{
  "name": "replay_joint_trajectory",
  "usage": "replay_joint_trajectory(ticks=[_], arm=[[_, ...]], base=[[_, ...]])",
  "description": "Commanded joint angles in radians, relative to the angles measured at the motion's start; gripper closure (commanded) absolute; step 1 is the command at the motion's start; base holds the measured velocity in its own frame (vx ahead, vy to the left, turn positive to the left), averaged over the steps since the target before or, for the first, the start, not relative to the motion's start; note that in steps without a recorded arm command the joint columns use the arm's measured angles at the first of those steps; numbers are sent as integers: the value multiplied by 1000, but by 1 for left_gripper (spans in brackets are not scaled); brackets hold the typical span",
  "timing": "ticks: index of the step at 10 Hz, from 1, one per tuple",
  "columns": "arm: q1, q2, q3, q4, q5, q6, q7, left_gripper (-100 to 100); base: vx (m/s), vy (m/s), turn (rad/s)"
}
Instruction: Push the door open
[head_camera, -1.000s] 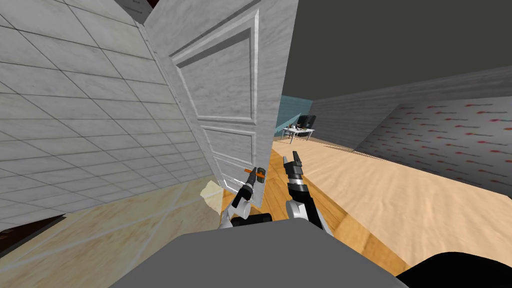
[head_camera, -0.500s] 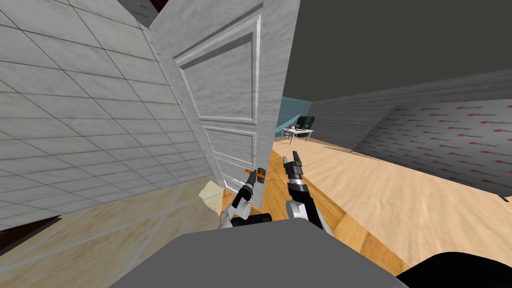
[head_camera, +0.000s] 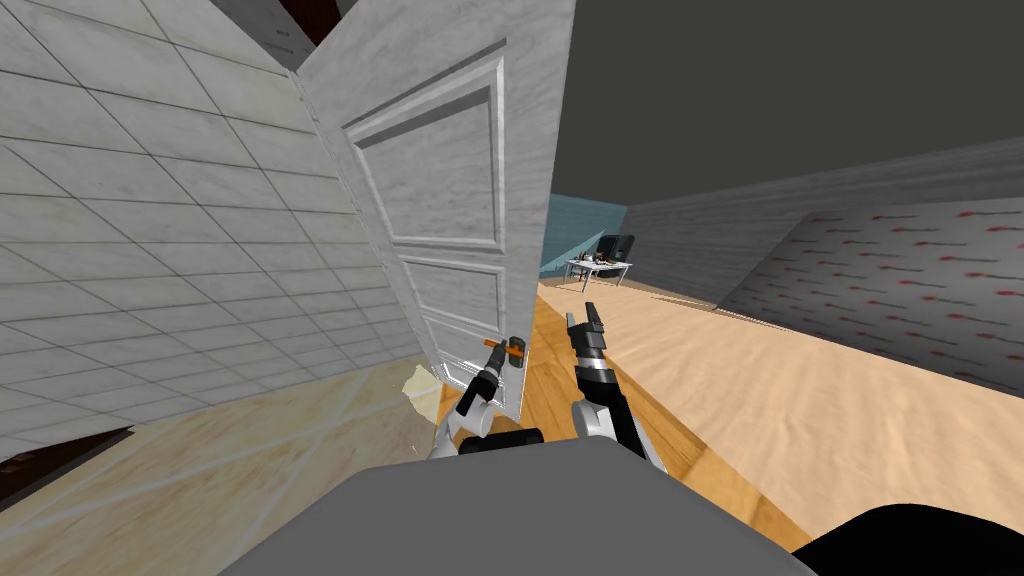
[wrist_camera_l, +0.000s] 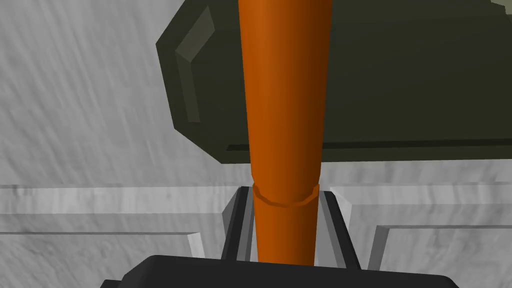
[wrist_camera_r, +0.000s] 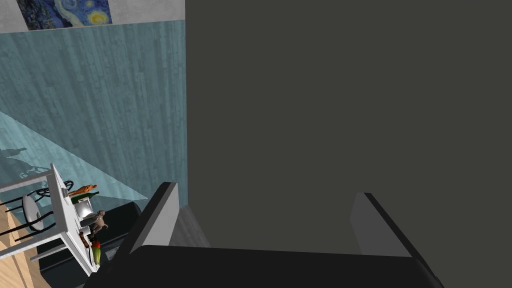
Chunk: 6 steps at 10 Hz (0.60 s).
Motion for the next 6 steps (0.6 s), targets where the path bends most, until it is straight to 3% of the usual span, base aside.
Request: replay_joint_trajectory(ticks=[1, 4, 6], arm=[[-10, 11, 29, 10, 3, -11, 1, 100], [-16, -8, 70, 14, 8, -15, 0, 100], [-19, -43, 95, 17, 10, -17, -1, 100]], base=[[91, -165, 70], [140, -195, 90], [112, -183, 108]])
